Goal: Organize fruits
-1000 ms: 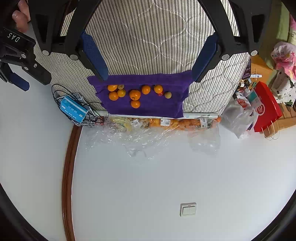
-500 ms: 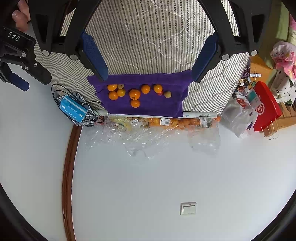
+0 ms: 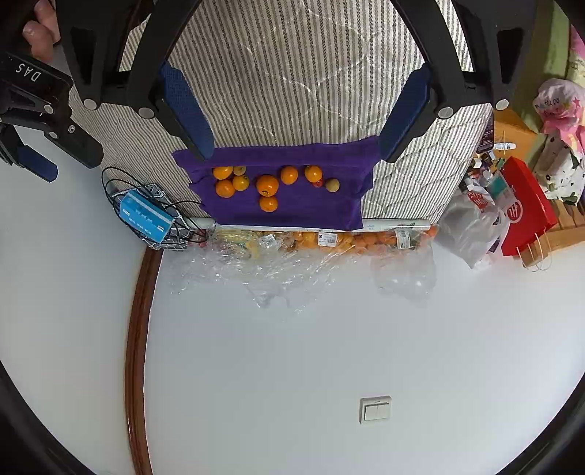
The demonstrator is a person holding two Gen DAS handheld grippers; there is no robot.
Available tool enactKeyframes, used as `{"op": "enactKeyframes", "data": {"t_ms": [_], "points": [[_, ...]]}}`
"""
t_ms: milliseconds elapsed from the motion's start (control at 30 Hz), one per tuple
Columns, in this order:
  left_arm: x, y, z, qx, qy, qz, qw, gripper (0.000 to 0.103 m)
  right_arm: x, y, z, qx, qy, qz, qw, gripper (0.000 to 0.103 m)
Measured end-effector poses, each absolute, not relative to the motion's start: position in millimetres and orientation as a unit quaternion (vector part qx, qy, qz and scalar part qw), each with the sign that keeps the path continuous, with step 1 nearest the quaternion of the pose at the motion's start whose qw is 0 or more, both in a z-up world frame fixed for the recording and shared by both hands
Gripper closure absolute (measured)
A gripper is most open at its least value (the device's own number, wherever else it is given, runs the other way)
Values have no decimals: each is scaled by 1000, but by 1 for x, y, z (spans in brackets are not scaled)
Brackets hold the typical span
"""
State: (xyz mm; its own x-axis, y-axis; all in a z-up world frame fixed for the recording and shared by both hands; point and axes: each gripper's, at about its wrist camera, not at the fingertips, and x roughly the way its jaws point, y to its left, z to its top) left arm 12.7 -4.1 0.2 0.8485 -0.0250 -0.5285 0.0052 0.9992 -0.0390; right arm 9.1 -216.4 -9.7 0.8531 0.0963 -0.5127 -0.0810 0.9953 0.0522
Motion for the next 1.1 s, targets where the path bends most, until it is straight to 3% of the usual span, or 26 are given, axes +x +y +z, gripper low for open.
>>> {"op": "enactKeyframes", "data": {"t_ms": [1100], "points": [[11,-8,3,-14,273,-8,962,11,7,-216,-10,12,269,45,962,7]]}}
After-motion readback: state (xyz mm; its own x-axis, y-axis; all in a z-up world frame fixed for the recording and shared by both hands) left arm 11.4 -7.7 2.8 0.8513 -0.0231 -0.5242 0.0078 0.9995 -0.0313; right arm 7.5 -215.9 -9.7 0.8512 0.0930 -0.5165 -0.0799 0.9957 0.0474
